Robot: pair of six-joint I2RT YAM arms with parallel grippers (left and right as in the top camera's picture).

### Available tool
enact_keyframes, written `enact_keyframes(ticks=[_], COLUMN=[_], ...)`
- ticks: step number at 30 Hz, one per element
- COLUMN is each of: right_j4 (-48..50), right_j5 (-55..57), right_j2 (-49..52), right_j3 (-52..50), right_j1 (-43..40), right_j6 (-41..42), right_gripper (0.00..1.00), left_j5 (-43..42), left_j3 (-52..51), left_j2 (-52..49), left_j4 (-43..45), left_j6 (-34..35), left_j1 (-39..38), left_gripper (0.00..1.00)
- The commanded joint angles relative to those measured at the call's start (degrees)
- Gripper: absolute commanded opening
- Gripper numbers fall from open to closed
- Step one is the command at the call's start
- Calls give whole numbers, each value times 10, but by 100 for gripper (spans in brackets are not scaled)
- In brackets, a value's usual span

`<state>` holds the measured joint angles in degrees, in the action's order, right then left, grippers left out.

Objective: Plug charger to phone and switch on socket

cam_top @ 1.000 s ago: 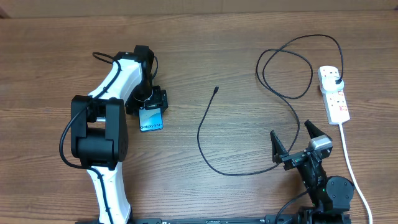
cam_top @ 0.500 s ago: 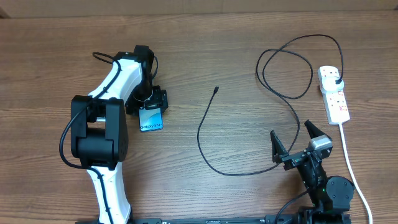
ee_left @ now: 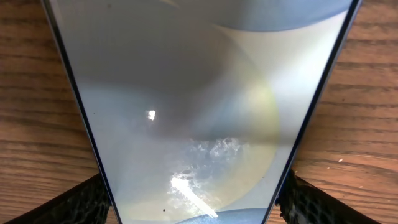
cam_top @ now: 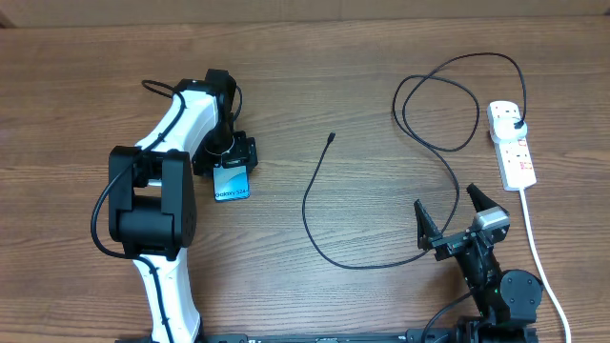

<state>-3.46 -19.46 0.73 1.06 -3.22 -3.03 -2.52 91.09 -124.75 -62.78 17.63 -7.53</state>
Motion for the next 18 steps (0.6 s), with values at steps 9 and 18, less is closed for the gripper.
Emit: enact_keyframes(ticks=[9,18], right_j4=[4,4], right_j5=[3,3], right_j2=[-6,-6], right_j3=[-6,-6], right_j1=[3,3], right_j6=[-1,-1], right_gripper=[100,100], left_j5=[-15,-15], left_j3=[-10,-10], left_j2=[-9,-9], left_j4=[-1,-2], left_j6=[-9,-9], left_j1=[-4,-4], left_gripper=[89,89])
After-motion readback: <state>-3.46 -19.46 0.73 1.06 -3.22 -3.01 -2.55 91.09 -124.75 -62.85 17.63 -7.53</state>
